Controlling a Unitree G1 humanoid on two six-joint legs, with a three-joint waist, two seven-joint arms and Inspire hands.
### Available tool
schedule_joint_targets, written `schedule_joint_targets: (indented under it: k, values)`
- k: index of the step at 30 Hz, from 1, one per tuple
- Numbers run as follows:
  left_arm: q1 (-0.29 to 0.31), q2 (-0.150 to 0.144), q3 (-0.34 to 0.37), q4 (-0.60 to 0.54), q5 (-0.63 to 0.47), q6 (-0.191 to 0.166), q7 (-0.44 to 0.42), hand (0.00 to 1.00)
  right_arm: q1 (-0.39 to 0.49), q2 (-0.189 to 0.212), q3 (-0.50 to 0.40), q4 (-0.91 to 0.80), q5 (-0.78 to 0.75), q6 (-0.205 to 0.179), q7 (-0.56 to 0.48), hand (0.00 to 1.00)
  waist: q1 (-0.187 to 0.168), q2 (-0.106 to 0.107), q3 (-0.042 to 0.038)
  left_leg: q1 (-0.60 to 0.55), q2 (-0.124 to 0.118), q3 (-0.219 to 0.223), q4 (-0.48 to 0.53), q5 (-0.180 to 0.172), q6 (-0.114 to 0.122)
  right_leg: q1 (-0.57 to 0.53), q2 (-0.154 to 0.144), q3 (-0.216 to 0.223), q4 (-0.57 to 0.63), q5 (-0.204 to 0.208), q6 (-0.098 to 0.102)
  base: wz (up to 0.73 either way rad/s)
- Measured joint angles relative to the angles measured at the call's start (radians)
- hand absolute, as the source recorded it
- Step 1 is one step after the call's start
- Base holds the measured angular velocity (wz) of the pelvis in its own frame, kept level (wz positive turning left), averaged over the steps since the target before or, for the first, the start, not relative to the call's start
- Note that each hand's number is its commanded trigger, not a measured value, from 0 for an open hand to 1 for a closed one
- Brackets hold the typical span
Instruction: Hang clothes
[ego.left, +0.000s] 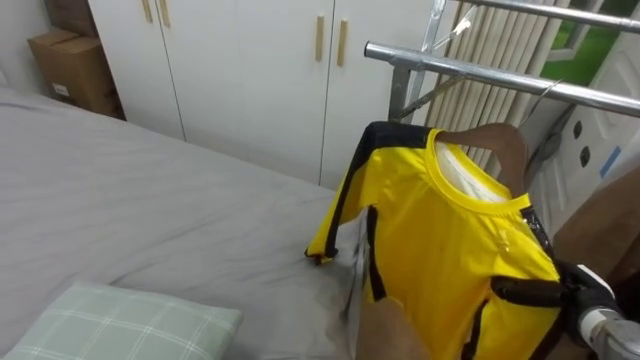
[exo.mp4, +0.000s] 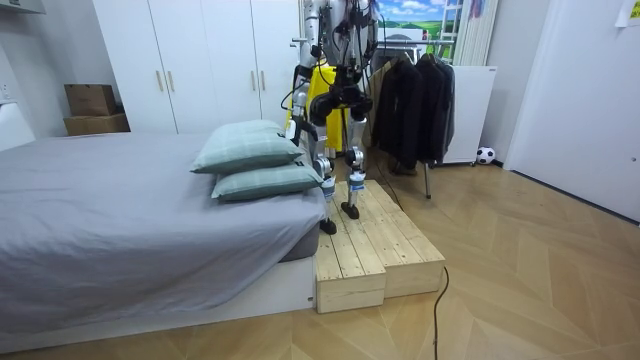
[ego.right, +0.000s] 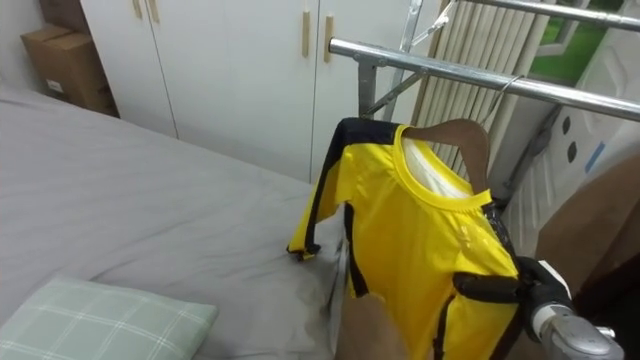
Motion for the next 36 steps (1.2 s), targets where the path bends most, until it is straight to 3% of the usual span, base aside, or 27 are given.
schedule_joint_targets:
  k: [2, 7, 36]
  values:
    - [0.000, 0.000, 0.000, 0.000, 0.000, 0.000, 0.000, 0.00, 0.000, 0.000, 0.000, 0.000, 0.000, 0.000, -0.008, 0.20, 0.000, 0.000, -0.0001, 0.000, 0.000, 0.000, -0.001, 0.000, 0.000, 0.000, 0.000, 0.000, 0.000, 0.000, 0.000, 0.00]
    - [0.000, 0.000, 0.000, 0.000, -0.001, 0.005, 0.000, 0.00, 0.001, 0.001, 0.000, -0.003, -0.009, 0.000, -0.018, 0.00, -0.002, -0.001, -0.0006, 0.002, 0.000, 0.003, -0.002, 0.000, 0.000, 0.003, 0.001, 0.000, 0.002, 0.000, 0.000, 0.00]
    - [0.000, 0.000, 0.000, 0.000, 0.000, 0.019, -0.006, 0.00, 0.021, 0.008, -0.002, -0.087, -0.040, 0.000, -0.051, 0.00, -0.006, 0.002, -0.0051, 0.007, 0.001, 0.002, -0.005, 0.000, -0.001, 0.004, 0.007, 0.003, 0.000, 0.001, -0.001, 0.00]
